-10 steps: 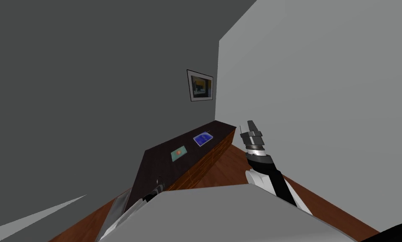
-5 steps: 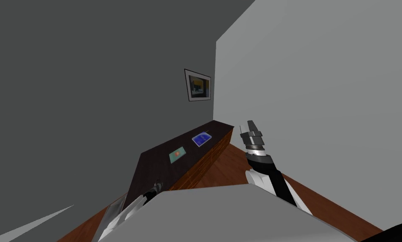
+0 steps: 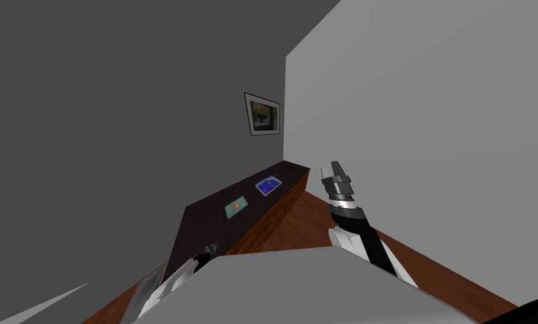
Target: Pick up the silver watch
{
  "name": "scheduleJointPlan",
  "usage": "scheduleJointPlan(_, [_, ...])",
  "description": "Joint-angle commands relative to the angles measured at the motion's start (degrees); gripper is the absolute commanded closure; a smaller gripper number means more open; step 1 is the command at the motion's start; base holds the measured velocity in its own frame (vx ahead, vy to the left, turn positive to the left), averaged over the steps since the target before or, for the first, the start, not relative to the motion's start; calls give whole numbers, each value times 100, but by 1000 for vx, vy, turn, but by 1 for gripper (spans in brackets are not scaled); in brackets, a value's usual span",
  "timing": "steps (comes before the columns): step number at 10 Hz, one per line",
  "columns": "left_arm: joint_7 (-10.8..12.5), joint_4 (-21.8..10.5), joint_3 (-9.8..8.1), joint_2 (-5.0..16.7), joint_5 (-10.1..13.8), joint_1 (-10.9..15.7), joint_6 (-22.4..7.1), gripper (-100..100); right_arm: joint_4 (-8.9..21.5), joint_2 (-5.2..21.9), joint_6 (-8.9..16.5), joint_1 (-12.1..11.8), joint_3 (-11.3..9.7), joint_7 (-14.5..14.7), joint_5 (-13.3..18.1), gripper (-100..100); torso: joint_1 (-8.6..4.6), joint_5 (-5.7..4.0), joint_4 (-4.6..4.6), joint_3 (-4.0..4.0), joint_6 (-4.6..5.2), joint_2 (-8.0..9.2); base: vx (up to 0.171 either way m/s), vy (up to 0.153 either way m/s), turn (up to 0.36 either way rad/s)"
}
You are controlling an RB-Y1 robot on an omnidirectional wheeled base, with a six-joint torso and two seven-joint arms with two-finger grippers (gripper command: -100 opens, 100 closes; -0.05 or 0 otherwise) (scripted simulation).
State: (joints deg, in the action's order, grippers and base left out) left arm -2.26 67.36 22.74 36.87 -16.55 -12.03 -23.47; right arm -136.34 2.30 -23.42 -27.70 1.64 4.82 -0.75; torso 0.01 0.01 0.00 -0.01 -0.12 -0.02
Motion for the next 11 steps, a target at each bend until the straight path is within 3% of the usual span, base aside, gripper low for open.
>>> scheduleJointPlan(1, [-23,-178,-45,-73,-2,91,55,-100,0,0,0,0,0,0,0,0,0,0,0,0,0,0,-23,9,-55])
scheduleJointPlan(3, [-26,-241,-55,-98,-8,124,70,-100,0,0,0,0,0,0,0,0,1,0,0,-1,-1,-1,-17,8,-28])
scheduleJointPlan(4, [-29,-258,-59,-104,-10,131,82,100,0,0,0,0,0,0,0,0,0,0,-1,-2,-2,-5,0,0,0])
scheduleJointPlan(8, [-29,-254,-60,-101,-10,127,79,100,0,0,0,0,0,0,0,0,11,11,-5,-13,5,-22,-1,1,4])
scheduleJointPlan(10, [-6,-265,-70,-17,-48,64,238,-100,0,0,0,-1,0,0,0,0,14,12,-6,-15,5,-25,-18,-48,-23])
scheduleJointPlan(11, [10,-285,-91,86,-38,-2,315,-100,0,-1,0,0,-1,0,0,0,-16,7,-5,-10,6,-15,-111,-144,-36])
